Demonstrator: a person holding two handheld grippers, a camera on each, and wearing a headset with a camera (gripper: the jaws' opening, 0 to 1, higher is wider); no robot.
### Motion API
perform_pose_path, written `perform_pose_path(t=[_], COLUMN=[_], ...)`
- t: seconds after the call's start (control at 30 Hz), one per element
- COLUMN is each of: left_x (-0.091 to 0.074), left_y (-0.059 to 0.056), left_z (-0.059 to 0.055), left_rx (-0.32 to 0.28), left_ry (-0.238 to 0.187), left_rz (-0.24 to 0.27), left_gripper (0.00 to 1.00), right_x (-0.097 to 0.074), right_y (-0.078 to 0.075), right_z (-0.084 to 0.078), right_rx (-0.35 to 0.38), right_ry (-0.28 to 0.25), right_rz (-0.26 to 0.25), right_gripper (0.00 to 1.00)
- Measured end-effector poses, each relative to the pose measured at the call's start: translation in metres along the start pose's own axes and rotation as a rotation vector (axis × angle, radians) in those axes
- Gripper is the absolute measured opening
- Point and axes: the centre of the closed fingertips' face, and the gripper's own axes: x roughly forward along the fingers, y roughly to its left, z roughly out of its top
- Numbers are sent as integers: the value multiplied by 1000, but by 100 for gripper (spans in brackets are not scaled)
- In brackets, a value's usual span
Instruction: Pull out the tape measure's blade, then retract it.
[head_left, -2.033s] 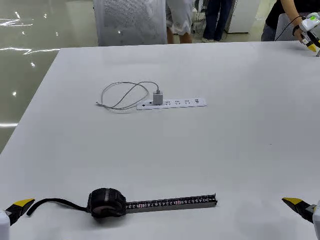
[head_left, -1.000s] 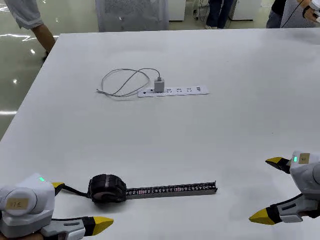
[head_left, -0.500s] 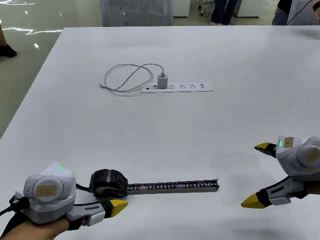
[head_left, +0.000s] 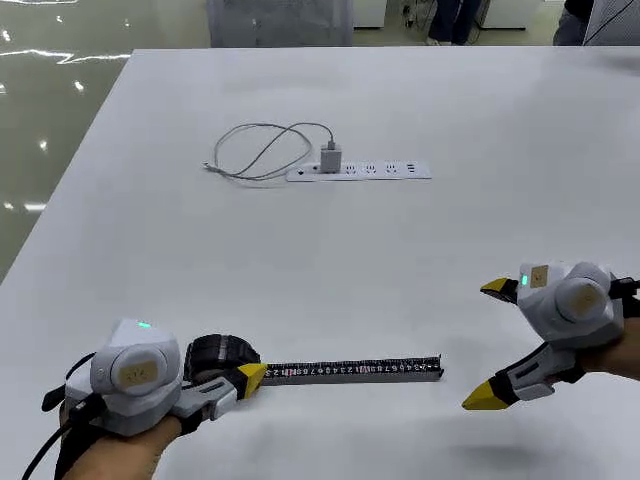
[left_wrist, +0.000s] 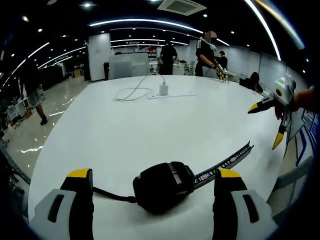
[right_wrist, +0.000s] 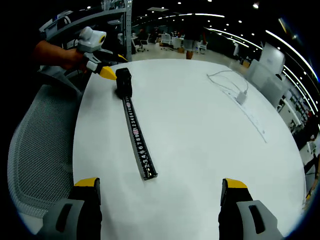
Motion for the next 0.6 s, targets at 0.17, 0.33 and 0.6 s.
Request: perform_pose_path(t=[0.17,0.33,0.6], left_x=[5,8,14], left_y=[3,-7,-2], left_z=[0,-2,-11], left_rx=[-24,20,-27], left_ry=[-90,-118,-121], left_rz=[52,55,91], left_gripper=[99,99,99], right_x=[17,28,40], right_y=[3,4,7], right_z=[-2,-4,-8], right_rx=[-47,-80,-133], right_ry=[-1,26,56], right_rz=[56,86,130], right_gripper=[95,91,77])
